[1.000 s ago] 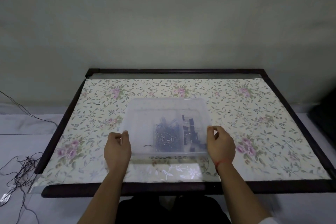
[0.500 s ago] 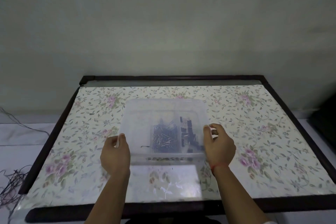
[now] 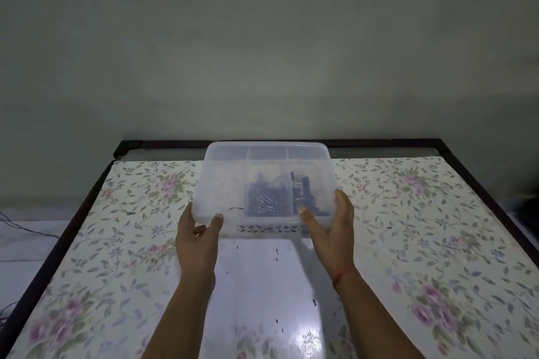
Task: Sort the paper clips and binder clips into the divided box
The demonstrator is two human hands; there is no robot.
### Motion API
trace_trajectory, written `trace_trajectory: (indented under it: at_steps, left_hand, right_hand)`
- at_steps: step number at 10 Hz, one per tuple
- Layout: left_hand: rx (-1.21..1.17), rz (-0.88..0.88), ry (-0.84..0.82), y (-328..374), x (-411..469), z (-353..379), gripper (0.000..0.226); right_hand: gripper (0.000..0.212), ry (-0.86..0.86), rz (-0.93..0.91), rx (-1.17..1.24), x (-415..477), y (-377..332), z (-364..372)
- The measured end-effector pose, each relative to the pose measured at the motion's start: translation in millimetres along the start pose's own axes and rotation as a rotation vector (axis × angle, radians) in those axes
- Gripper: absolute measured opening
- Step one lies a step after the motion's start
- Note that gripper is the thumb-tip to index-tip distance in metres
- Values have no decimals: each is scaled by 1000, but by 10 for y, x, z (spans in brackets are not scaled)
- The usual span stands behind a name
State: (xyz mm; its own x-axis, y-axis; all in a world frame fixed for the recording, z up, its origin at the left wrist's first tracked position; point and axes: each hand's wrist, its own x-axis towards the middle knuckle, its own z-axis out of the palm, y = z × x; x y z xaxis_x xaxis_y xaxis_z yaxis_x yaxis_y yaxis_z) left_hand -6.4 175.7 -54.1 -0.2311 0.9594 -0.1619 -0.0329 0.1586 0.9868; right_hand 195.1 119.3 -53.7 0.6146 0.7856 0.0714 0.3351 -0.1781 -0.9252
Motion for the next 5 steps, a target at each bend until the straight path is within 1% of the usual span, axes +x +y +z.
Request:
trace_trajectory:
  at_steps: [1, 3, 4, 5]
  left_hand:
    - [-20, -2, 13, 34, 72, 62, 59]
    - [-66, -50, 14, 9, 151, 85, 59]
    - [4, -40, 17, 81, 153, 78, 60]
    - [122, -5, 86, 238, 47, 60, 62]
  right_hand:
    - [87, -20, 8, 16, 103, -29, 32]
    - [86, -37, 4, 5, 216, -50, 48]
    - [84, -53, 27, 12, 232, -60, 36]
    - [78, -13, 52, -26, 229, -127, -4]
